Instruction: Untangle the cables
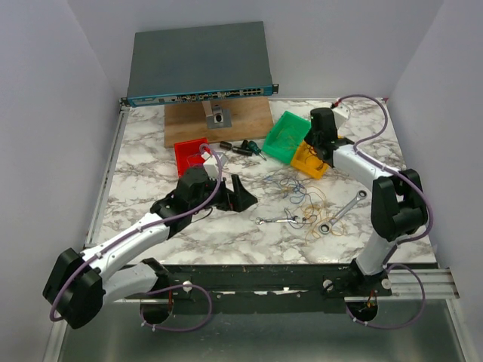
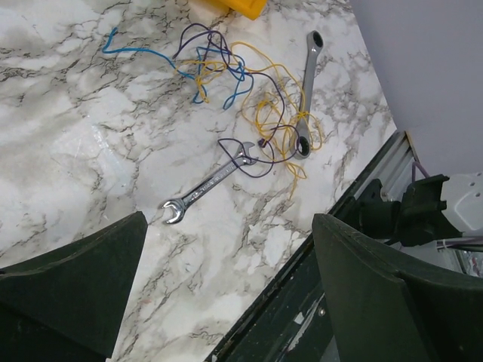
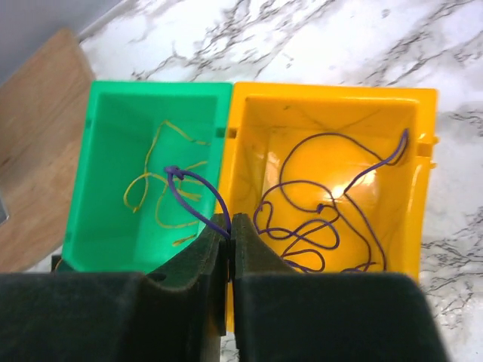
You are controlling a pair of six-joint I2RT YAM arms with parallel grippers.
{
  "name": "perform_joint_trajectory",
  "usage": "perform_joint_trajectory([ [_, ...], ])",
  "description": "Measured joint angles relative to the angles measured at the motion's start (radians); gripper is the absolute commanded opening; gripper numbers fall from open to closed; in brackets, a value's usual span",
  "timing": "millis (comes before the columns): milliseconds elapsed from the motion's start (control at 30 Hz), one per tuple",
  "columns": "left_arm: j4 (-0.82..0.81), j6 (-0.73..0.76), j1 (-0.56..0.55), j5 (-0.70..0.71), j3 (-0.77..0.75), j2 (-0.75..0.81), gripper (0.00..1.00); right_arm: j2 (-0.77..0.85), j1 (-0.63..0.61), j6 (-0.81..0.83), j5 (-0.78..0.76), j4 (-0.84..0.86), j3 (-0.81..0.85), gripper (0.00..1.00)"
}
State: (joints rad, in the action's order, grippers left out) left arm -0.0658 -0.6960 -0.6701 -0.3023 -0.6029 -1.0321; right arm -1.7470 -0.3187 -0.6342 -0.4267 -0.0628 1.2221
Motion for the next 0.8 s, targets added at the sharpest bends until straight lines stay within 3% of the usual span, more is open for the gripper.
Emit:
perform_joint_trajectory([
  [33,0.0,0.001,-0.002,0.003,-0.005,-0.016,0.95,-0.004,0.002,-0.006,-0.018,0.0,0.0,0.72],
  [67,-0.003,0.003,-0.005,0.005,-0.009,-0.028,0.95,-0.005,0.006,-0.015,-0.032,0.0,0.0,0.88],
  [100,-0.008,0.006,-0.007,0.008,-0.013,-0.041,0.95,-0.006,0.007,-0.024,-0.043,0.0,0.0,0.89],
  [300,-0.007,0.037,-0.013,0.035,-0.079,-0.137,0.95,0.025,0.009,-0.013,-0.044,-0.019,-0.011,0.9],
  [467,-0.016,0.051,-0.022,0.041,-0.141,-0.217,0.95,0.194,0.009,0.01,0.03,-0.071,-0.114,0.89],
  [633,-0.028,0.064,-0.037,0.04,-0.161,-0.262,0.94,0.389,0.009,0.029,0.114,-0.188,-0.24,0.77],
  [667,-0.03,0.064,-0.039,0.04,-0.161,-0.269,0.93,0.416,0.009,0.034,0.131,-0.213,-0.264,0.68],
  [700,-0.036,0.069,-0.043,0.031,-0.179,-0.314,0.93,0.465,0.009,0.047,0.184,-0.298,-0.324,0.66],
  [800,-0.034,0.072,-0.048,0.02,-0.204,-0.348,0.92,0.497,0.008,0.049,0.227,-0.325,-0.388,0.6],
])
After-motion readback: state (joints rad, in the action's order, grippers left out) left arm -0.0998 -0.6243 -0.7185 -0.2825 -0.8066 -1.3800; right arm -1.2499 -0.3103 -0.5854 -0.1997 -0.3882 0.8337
